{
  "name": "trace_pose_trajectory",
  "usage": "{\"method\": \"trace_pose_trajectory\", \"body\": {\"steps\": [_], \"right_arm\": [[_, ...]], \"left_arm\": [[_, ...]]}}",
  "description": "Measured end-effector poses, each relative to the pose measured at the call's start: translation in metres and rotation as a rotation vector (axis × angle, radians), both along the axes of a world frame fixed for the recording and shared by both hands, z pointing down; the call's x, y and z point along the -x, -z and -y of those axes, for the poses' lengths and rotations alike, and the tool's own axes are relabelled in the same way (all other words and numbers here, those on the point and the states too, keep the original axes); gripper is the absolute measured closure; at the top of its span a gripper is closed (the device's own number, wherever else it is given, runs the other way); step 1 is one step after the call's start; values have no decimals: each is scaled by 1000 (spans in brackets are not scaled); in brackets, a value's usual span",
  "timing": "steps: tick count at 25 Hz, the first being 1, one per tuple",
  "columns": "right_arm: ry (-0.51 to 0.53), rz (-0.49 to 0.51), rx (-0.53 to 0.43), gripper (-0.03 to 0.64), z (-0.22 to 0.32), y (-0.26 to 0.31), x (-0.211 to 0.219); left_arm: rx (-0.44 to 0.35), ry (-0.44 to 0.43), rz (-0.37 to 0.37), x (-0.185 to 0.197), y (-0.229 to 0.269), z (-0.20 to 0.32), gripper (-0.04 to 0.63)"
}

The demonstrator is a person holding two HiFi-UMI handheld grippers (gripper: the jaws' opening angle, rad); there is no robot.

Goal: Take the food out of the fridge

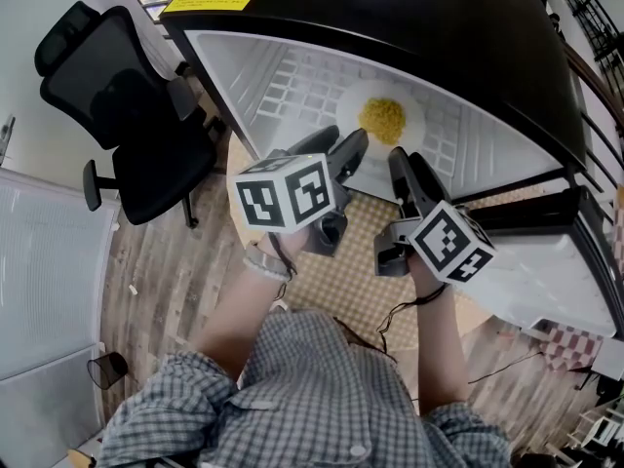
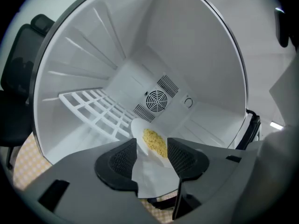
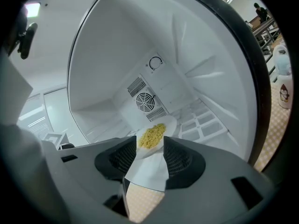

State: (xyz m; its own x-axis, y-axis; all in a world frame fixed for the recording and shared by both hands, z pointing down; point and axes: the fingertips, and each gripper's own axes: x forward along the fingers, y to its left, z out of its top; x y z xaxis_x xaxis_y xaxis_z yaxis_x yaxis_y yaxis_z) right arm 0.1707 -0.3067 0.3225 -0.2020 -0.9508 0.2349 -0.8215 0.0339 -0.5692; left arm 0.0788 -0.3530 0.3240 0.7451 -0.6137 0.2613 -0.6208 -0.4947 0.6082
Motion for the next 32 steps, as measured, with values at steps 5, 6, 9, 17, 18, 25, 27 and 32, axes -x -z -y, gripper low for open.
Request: {"method": "trace_pose_trajectory", "body": {"steps": [5, 6, 9, 17, 18, 25, 27, 32], "right_arm": [[-4, 136, 3, 466, -10, -5, 8], [-5, 164, 6, 466, -12, -7, 9], [-2, 228, 15, 466, -12, -16, 10], [27, 285, 19, 468, 2, -22, 17], [34, 285, 21, 468, 3, -22, 18], [86, 270, 16, 502, 10, -22, 27], [85, 266, 16, 504, 10, -22, 26], [89, 269, 11, 506, 7, -22, 27]], "left_arm": [[64, 61, -87, 9, -7, -8, 393], [76, 67, -108, 10, -9, -9, 393], [113, 66, -148, 8, -18, -13, 406], [154, 34, -191, -6, -25, -12, 425], [153, 31, -191, -7, -25, -12, 425], [109, -7, -183, -14, -20, -10, 495], [98, -14, -177, -15, -18, -10, 497], [79, -21, -162, -14, -18, -14, 497]]}}
